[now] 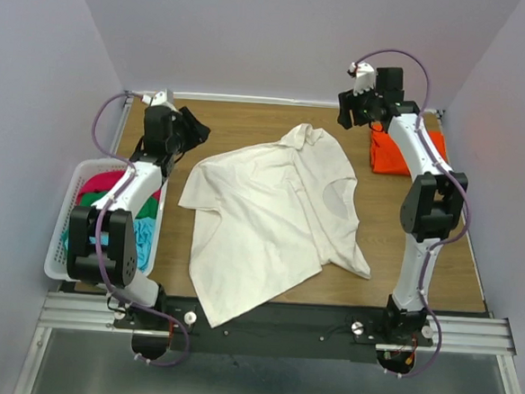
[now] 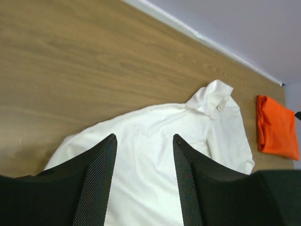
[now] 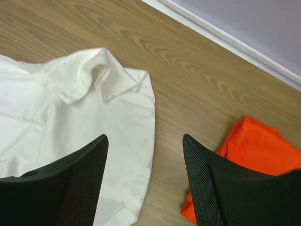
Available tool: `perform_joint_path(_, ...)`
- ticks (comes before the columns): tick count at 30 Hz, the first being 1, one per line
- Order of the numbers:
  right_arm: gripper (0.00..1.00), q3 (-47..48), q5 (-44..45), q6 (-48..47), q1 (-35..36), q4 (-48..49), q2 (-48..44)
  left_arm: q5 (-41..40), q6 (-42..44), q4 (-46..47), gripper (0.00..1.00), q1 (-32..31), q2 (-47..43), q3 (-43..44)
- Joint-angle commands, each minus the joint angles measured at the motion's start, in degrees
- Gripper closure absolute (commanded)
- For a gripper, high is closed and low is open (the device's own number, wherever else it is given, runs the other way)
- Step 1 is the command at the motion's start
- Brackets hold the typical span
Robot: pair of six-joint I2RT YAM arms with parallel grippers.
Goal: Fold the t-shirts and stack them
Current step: Flatten the tshirt out
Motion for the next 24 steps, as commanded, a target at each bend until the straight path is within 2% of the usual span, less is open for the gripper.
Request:
perform_joint_path(1, 0.28, -6.23, 2.78, 2.69, -2.34, 2.99, -8.21, 0.96, 8.28, -1.99, 0.41, -0.42, -0.19, 9.33)
perform_joint_path(5, 0.28, -22.31, -7.31, -0.55, -4.09, 2.73, -17.86, 3.51, 15.48, -2.17, 0.41, -0.51, -6.67, 8.64)
perform_joint_path(7, 0.29, -30.55, -8.74, -1.00, -4.36, 2.64, -19.89, 4.21, 17.85, -2.26, 0.41, -0.51, -10.02, 7.23)
perform_joint_path(9, 0.29, -34.71, -9.02, -0.39, -4.62, 2.64, -21.13, 4.22, 20.06, -2.43, 0.40, -0.51, -15.65, 4.25)
perform_joint_path(11, 0.30, -38.14, -9.81, 0.83, -5.06, 2.73, -21.23, 4.04, 22.26, -2.87, 0.35, -0.51, -21.08, 1.10)
perform_joint_path(15, 0.32, -39.66, -10.34, 2.42, -5.33, 2.73, -19.47, 6.15, 23.84, -2.61, 0.24, -0.42, -28.74, -5.49)
perform_joint_path(24, 0.36, -34.39, -3.83, 5.85, -5.68, 2.73, -10.96, 8.00, 29.55, -5.95, 0.25, -0.42, -36.75, -13.07)
